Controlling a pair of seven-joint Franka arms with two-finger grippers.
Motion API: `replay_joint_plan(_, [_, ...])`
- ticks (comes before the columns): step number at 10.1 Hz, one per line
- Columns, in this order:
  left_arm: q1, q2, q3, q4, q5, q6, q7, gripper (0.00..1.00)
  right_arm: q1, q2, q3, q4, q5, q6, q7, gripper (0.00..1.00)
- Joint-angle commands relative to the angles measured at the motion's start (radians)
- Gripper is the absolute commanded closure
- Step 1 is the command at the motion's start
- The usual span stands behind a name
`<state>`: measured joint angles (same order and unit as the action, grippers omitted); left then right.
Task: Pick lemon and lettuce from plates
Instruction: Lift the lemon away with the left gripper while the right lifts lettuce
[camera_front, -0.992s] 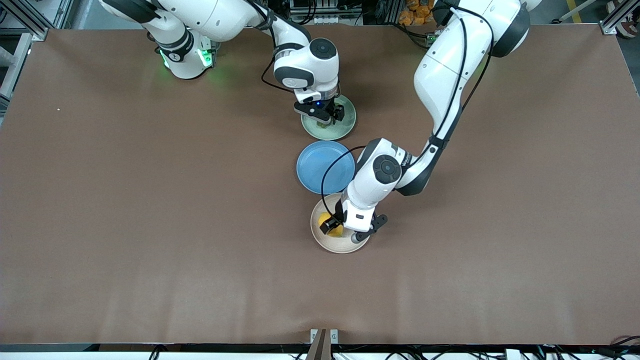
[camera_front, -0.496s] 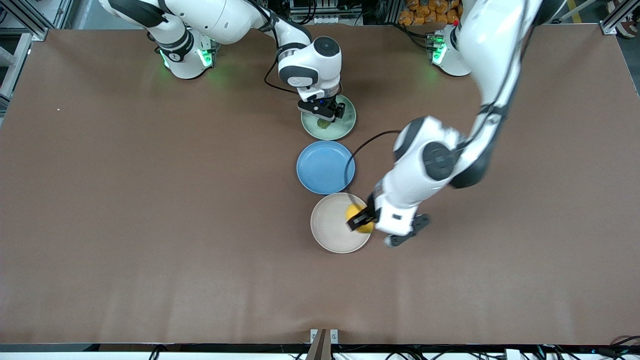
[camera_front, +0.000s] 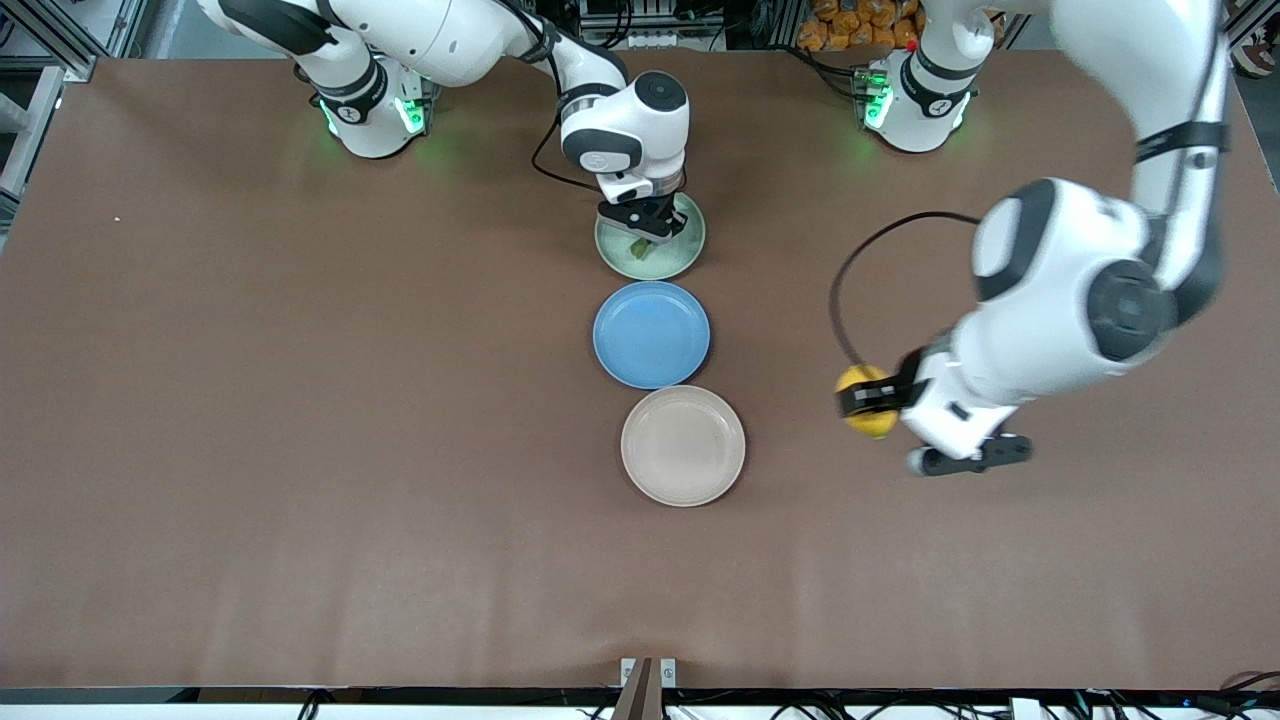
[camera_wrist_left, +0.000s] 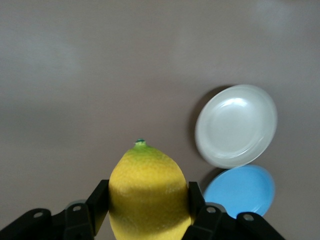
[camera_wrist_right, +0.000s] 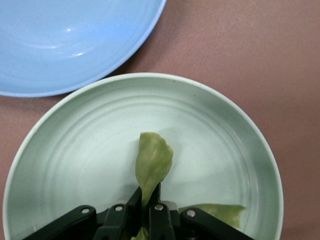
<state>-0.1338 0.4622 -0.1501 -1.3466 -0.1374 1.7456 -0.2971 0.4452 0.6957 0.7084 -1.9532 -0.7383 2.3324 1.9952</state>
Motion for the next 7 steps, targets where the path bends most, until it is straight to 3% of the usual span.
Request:
replay_joint_plan(1, [0.071, -0.072, -0.006, -0.045, 0.075, -0.101, 0.183, 1.0, -0.031, -0.001, 0.008, 0.017, 0.02, -0.018, 0.025, 1.0])
replay_joint_plan(4, [0.19, -0.157, -0.009, -0.152, 0.142, -0.118, 0.404, 1.0, -0.092, -0.126, 0.016, 0.017, 0.224, -0.066, -0.147, 1.0])
replay_joint_plan(7, [0.224, -0.201, -0.009, -0.252, 0.165, -0.086, 0.431, 1.0, -0.186, -0.281, 0.028, 0.019, 0.474, -0.246, -0.488, 1.0])
